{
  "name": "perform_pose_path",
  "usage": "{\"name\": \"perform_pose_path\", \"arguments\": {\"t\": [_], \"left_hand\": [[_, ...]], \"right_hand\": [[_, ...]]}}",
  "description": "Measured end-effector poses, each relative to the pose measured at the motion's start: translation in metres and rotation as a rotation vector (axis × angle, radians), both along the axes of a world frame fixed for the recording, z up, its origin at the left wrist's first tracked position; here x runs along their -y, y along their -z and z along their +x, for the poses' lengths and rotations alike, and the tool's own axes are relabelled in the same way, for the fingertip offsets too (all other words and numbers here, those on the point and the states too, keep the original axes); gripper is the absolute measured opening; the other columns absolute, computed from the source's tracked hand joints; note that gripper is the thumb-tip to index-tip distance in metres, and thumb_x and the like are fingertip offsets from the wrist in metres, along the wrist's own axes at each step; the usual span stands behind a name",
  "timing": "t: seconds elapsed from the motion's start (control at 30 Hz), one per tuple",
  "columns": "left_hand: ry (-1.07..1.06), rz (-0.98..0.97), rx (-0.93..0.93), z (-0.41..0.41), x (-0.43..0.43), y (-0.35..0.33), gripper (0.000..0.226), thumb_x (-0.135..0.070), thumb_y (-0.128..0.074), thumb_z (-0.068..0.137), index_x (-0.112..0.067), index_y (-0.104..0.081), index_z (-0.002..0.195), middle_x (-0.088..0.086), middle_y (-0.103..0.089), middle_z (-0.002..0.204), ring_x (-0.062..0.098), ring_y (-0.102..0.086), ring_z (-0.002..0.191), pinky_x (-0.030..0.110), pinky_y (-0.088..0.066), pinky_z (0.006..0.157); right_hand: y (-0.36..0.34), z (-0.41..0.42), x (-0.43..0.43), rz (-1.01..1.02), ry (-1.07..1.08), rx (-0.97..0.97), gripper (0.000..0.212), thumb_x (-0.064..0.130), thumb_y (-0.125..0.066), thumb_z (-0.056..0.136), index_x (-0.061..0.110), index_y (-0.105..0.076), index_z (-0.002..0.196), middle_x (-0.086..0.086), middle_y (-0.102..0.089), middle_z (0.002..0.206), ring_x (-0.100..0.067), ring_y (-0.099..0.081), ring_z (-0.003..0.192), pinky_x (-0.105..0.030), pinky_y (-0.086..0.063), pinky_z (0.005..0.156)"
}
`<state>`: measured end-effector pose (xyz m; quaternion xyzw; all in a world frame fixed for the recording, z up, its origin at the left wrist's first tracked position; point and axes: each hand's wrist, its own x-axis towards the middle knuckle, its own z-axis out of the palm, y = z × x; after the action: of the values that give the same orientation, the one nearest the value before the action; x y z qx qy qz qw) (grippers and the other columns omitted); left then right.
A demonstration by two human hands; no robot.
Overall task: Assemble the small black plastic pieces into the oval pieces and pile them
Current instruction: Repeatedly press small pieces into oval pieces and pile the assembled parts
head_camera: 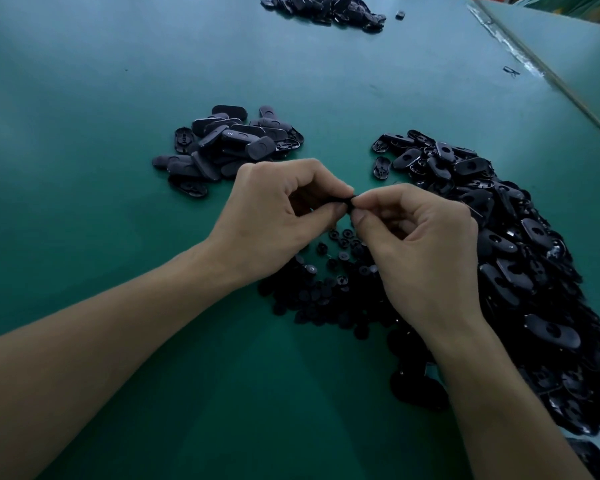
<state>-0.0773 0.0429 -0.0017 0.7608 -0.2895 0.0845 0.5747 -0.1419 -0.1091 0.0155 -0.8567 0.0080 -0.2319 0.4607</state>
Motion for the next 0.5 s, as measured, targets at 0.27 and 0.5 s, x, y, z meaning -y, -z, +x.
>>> {"name": "perform_pose_path", "arguments": {"t": [0.27, 0.5], "left_hand": [[0.028, 0.005, -0.007, -0.0004, 0.0005, -0.0019, 0.022, -0.001, -0.077, 0.084, -0.017, -0.075, 0.099, -0.010, -0.074, 0.086, 0.001, -0.071, 0.076, 0.013, -0.053, 0.072], [0.043, -0.069, -0.089, 0.0016, -0.0006, -0.0013, 0.022, -0.002, -0.078, 0.083, -0.018, -0.075, 0.098, -0.002, -0.077, 0.086, 0.012, -0.075, 0.079, 0.031, -0.061, 0.078]], "right_hand": [[-0.0005, 0.0006, -0.0005, 0.003, 0.013, -0.003, 0.020, 0.007, -0.073, 0.088, 0.027, -0.073, 0.088, 0.014, -0.072, 0.076, -0.006, -0.071, 0.071, -0.023, -0.058, 0.070], [-0.0022, 0.0009, -0.0003, -0.005, 0.063, 0.032, 0.024, 0.011, -0.072, 0.089, 0.033, -0.067, 0.085, 0.015, -0.069, 0.074, -0.005, -0.068, 0.071, -0.017, -0.054, 0.066]]}}
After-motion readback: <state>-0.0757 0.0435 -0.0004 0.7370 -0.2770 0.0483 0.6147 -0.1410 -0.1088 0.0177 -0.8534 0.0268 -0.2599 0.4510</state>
